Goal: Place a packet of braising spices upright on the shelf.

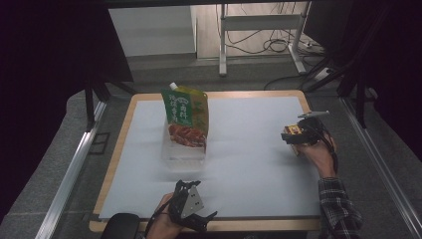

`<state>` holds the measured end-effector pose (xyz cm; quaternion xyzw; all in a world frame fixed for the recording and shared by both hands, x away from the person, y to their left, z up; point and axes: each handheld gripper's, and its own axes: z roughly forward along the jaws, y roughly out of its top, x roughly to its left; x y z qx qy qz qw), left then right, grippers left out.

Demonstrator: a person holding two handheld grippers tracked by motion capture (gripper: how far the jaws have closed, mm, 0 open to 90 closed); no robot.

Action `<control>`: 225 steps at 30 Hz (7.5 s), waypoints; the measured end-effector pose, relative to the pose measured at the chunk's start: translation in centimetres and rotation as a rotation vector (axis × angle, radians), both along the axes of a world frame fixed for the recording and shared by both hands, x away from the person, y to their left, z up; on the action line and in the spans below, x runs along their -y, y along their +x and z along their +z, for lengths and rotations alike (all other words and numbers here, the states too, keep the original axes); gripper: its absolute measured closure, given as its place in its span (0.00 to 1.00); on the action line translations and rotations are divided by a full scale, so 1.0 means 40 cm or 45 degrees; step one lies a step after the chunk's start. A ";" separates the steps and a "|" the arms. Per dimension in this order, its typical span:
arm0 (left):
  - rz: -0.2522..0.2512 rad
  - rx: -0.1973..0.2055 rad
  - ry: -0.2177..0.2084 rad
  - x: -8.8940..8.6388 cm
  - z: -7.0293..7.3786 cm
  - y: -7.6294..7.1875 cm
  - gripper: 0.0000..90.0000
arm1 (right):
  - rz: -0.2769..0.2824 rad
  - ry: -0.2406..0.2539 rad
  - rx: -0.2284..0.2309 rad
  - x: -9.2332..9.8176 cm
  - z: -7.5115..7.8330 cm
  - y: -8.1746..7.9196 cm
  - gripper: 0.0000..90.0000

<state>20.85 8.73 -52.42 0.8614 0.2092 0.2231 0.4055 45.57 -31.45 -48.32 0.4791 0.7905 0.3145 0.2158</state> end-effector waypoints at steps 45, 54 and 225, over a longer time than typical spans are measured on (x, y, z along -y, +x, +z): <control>0.005 0.020 0.015 0.002 0.001 -0.003 0.00 | -0.050 -0.073 -0.057 -0.003 -0.003 -0.030 0.35; 0.004 0.021 0.015 0.003 0.001 -0.004 0.00 | 0.047 -0.069 -0.030 -0.020 0.021 -0.080 0.36; 0.077 -0.036 -0.078 -0.040 0.004 -0.033 0.00 | 0.786 0.401 0.263 -0.503 0.151 -0.176 0.36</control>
